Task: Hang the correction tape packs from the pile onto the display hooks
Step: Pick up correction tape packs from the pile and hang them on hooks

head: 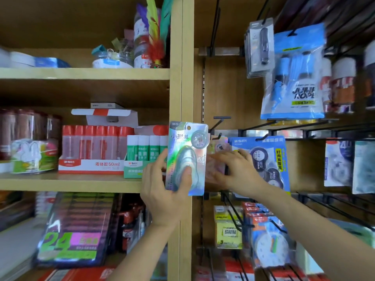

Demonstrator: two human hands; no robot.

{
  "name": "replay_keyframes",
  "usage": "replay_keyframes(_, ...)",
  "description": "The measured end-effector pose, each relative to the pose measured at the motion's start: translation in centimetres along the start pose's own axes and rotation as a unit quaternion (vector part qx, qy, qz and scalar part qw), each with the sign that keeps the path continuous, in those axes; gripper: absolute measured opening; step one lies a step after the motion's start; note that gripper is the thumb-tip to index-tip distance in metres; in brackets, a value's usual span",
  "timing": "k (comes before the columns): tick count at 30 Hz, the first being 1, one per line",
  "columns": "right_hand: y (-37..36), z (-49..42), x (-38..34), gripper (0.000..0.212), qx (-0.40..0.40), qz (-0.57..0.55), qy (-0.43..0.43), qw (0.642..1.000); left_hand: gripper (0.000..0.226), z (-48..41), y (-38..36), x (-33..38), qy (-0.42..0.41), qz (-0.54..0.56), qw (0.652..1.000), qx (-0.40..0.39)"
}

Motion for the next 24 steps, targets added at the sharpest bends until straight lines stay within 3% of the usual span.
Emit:
replay_keyframes(2, 1.0, 1.7, -1.3, 0.034, 0.014, -0.249, -0.006, 0.968, 0.056, 0.0, 0.1, 0.0, -0.002, 0.004, 1.000, 0.002)
replay_keyframes(4, 0.9, 3.3, -3.3, 0.032, -0.005, -0.475, 0.025, 0.879, 0.055, 0.0, 0.1, 0.0, -0.005, 0.005, 1.000, 0.006)
replay_keyframes(5, 0.6, 3.7, -4.2, 0.036, -0.006, -0.523, 0.037, 0.852, 0.055, 0.0, 0.1, 0.0, -0.008, 0.004, 1.000, 0.008)
replay_keyframes(14, -0.5, 5.0, -7.1, 0.034, 0.045, -0.613, 0.020, 0.789, 0.051, -0.1, 0.3, 0.5, -0.030, -0.037, 0.999, -0.027)
replay_keyframes(20, 1.1, 7.9, -4.0, 0.032, 0.116, -0.589, -0.016, 0.800, 0.041, 0.6, 0.1, 0.0, -0.047, -0.090, 0.993, -0.051)
replay_keyframes(24, 1.5, 8.7, -1.1, 0.036, 0.131, -0.542, -0.038, 0.829, 0.041, 0.7, -0.1, 0.5, -0.057, -0.109, 0.990, -0.061)
Point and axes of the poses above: each hand's wrist, its own z-axis away from the middle knuckle, its own y-axis out of the back of the hand, x = y × z, the point moved 3 cm from there along -z, towards the middle knuckle, and after that the axes turned 14 degrees about -x, right-handed, at the moved point
